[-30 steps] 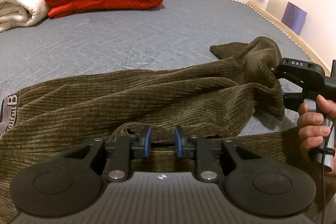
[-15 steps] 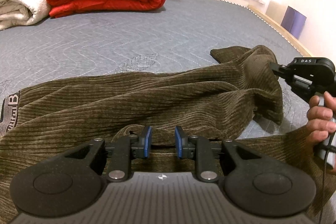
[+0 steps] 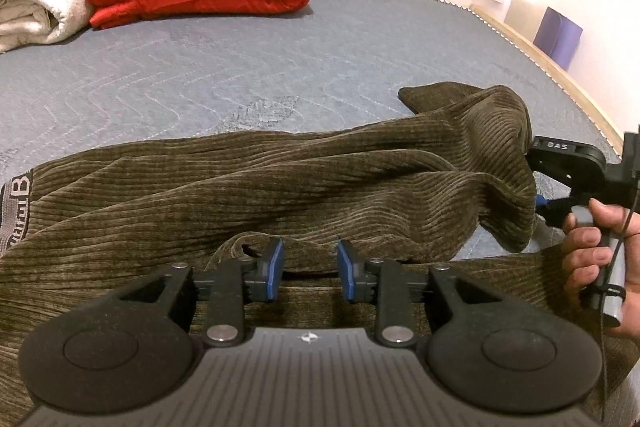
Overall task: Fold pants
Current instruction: 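Grasp a brown pant leg cuff with the right gripper and lift it, then fold the held pant leg over the other leg with the right gripper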
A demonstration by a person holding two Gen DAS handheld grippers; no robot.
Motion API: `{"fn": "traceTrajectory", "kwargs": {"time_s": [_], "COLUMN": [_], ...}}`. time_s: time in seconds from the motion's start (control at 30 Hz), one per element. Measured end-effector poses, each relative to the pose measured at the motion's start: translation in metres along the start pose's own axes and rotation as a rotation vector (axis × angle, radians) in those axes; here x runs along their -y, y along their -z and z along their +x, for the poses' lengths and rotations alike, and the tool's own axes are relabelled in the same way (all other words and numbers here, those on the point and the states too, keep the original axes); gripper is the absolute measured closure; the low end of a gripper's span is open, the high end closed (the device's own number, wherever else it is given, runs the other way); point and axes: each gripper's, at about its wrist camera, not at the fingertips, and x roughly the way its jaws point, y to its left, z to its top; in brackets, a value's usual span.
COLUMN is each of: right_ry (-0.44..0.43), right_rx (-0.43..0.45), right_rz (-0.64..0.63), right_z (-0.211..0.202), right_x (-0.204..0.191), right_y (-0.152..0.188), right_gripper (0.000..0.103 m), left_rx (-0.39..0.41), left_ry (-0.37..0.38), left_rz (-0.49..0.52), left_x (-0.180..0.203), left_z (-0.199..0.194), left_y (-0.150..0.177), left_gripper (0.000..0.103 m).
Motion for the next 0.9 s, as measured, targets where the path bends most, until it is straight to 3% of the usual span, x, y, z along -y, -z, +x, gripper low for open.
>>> {"fn": "traceTrajectory", "kwargs": {"time_s": [0.1,0.17,0.23,0.33,0.47,0.63,0.73,0.9], "right_ry": [0.003,0.023,0.048,0.062,0.080,0.045,0.013,0.204], "right_rx": [-0.010,-0.003,0.007,0.021,0.129,0.388,0.366,0.249], "right_rz": [-0.090,-0.141,-0.201,-0.220,-0.180,-0.207,-0.224,-0.125], "right_z": [0.005,0.007,0.008,0.008,-0.020,-0.089,-0.099,-0.084], "right_x": [-0.011,-0.016,-0.022,-0.023,-0.031,-0.064,-0.069,-0.049], "right_y": [0.003,0.006,0.006,0.005,-0.007,-0.022,-0.020,-0.015], "right_gripper": [0.046,0.054,0.081,0.094,0.095,0.096,0.096,0.096], "left_rx": [0.000,-0.001,-0.004,0.002,0.007,0.014,0.017,0.016], "left_ry": [0.005,0.003,0.000,0.004,0.004,-0.011,-0.025,-0.032], "left_rz": [0.005,0.006,0.004,0.001,-0.013,-0.053,-0.092,-0.113], "left_x": [0.001,0.001,0.001,-0.001,-0.005,-0.017,-0.028,-0.034], "left_z": [0.001,0.001,0.002,0.000,-0.002,-0.004,-0.006,-0.008], "left_y": [0.000,0.000,0.000,-0.001,-0.002,-0.008,-0.012,-0.014], "left_gripper": [0.070,0.070,0.070,0.070,0.070,0.070,0.069,0.068]}}
